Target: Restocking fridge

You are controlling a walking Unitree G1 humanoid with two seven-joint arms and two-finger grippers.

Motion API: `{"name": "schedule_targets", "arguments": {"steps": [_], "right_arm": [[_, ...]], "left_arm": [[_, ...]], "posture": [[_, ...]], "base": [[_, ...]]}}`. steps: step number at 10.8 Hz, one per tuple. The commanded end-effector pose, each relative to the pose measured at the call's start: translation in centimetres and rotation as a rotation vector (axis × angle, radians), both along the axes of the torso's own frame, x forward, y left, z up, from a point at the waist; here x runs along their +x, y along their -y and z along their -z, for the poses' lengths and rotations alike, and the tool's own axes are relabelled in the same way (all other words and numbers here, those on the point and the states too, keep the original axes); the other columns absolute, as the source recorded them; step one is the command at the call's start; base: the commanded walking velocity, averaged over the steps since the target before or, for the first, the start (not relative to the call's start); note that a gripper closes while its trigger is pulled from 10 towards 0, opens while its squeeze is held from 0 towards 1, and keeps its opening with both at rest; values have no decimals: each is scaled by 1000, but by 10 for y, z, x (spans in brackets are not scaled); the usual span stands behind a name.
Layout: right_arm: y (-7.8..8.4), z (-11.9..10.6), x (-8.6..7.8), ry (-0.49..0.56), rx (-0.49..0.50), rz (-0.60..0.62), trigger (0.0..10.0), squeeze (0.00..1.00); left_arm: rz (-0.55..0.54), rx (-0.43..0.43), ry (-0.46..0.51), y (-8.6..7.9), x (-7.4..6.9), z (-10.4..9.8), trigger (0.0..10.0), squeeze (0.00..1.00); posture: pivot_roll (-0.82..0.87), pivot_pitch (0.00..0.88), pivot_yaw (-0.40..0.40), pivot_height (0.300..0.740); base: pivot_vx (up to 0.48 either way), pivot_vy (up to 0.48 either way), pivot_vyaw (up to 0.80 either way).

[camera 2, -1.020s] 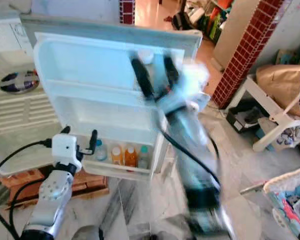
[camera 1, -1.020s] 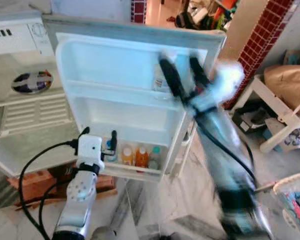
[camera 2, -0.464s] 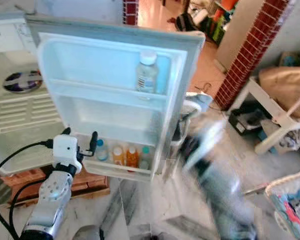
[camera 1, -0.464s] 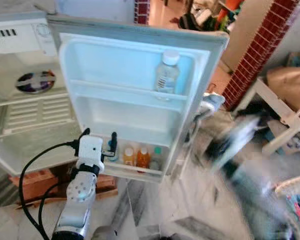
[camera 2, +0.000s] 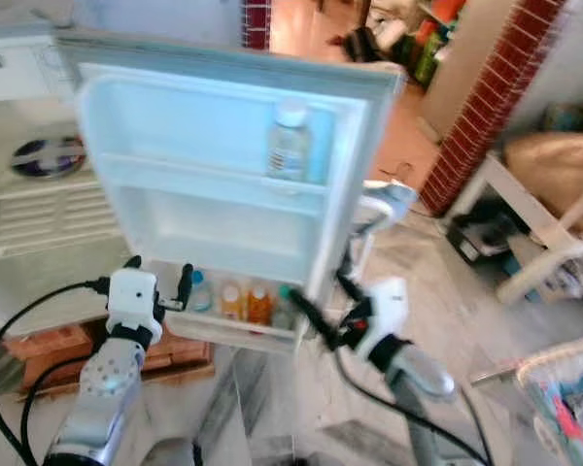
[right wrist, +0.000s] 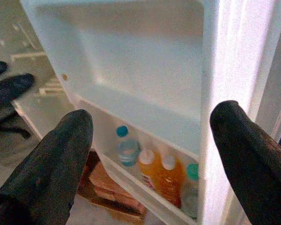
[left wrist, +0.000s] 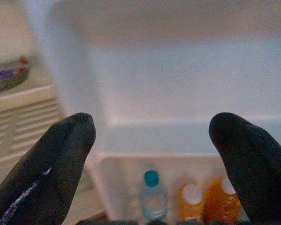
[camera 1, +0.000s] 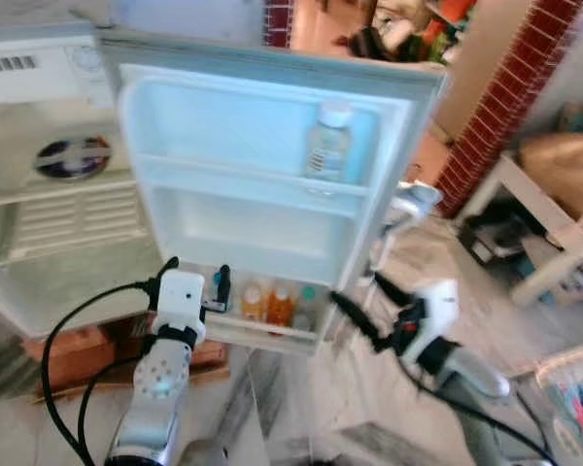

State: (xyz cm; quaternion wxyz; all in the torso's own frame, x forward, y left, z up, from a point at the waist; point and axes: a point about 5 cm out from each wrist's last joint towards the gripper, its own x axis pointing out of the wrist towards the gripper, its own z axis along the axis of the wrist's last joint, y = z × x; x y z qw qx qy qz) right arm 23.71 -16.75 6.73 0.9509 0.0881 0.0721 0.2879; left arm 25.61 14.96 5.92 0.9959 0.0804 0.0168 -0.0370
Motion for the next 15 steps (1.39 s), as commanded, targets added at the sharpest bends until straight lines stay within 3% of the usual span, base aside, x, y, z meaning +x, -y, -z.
{"name": "schedule_targets", "arguments": {"steps": [1,5,6,8,9,11,12,13,14,15], "right_arm": [[3,-2,4,25,-20,22,10000,0],[12,1,13,51,-62,68,10000,0],[10,2,13,34,-37,25,10000,0],[-1,4,-5,-48,27,-225,10000,0],[-1,11,-13,-94,-15,-330,10000,0],[3,19,-16,-150,-67,-407,10000,0],[6,23,-16,-153,-149,-431,10000,0],[11,24,-5,-133,-186,-358,10000,0],[18,21,17,-60,-268,-171,10000,0],[21,13,34,0,-260,-12,10000,0]], "left_arm": [[1,7,1,0,0,-2,10000,0],[0,5,-6,2,-1,-2,10000,0],[-1,6,-7,2,-1,-2,10000,0],[-4,10,-12,1,-2,-2,10000,0],[-4,12,-13,1,-2,-2,10000,0],[-9,10,-18,-1,-4,-1,10000,0],[-12,12,-19,-3,-6,0,10000,0],[-16,1,-17,-4,-7,-1,10000,0],[-23,-1,-13,-5,-7,-1,10000,0],[-42,-9,-13,-7,-8,-1,10000,0]], "posture": [[169,28,-74,740],[165,33,-75,740],[166,34,-74,740],[166,38,-72,740],[167,43,-72,740],[169,52,-73,740],[170,54,-74,740],[172,55,-75,740],[172,57,-77,740],[173,62,-77,740]], "base": [[0,-259,681],[0,-318,758],[0,-319,569],[0,-319,203],[0,-319,0],[0,-309,0],[0,-289,0],[0,0,0],[0,0,0],[0,0,0]]}}
